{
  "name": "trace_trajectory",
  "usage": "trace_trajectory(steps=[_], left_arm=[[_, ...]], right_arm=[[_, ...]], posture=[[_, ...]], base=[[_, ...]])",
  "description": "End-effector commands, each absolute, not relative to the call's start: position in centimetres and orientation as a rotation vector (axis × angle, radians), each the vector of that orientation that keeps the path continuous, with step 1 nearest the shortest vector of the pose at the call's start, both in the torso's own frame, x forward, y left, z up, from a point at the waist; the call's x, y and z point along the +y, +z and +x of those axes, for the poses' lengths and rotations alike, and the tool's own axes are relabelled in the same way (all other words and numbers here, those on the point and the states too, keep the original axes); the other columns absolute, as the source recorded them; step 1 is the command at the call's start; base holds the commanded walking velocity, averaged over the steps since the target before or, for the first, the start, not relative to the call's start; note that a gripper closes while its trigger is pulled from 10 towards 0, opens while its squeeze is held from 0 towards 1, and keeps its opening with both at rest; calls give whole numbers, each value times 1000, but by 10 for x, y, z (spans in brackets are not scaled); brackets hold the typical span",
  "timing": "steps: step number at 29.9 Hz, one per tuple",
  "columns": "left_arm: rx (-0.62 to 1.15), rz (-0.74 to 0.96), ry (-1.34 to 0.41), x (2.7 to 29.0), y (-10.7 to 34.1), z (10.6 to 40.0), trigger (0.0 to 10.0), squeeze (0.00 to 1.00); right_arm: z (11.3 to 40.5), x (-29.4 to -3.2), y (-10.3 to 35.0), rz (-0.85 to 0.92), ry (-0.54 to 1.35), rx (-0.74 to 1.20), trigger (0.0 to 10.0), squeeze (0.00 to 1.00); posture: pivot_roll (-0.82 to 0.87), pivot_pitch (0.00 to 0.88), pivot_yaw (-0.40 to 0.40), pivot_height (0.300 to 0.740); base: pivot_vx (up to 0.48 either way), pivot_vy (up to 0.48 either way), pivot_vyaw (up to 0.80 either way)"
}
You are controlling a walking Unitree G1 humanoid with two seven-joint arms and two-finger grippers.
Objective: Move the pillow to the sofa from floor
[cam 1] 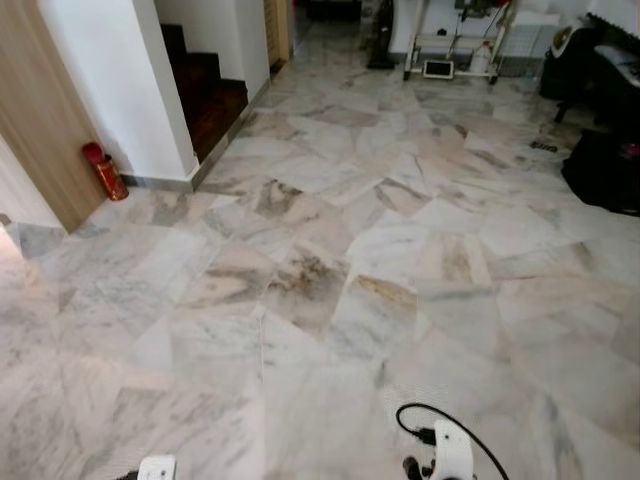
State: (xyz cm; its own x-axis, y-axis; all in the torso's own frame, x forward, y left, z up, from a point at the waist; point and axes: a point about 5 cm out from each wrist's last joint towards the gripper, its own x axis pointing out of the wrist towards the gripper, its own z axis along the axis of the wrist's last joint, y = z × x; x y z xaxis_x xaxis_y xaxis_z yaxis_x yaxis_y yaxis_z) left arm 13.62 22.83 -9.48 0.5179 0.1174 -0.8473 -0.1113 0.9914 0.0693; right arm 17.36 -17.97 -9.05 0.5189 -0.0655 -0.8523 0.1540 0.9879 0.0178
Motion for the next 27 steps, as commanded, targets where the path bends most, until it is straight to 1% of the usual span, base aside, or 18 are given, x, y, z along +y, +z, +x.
trace_trajectory(steps=[1,7,27], left_arm=[[1023,11,152,235,-94,135,10000,0],[1022,12,153,235,-94,136,10000,0],[1016,7,159,235,-93,137,10000,0]], right_arm=[[175,-173,-91,113,-133,1018,10000,0],[174,-172,-91,104,-122,1027,10000,0],[177,-172,-90,119,-125,1009,10000,0]], posture=[[-34,0,1,740],[-28,0,-4,740],[-22,0,-5,740]], base=[[-289,0,0],[-290,0,-695],[-289,0,0]])
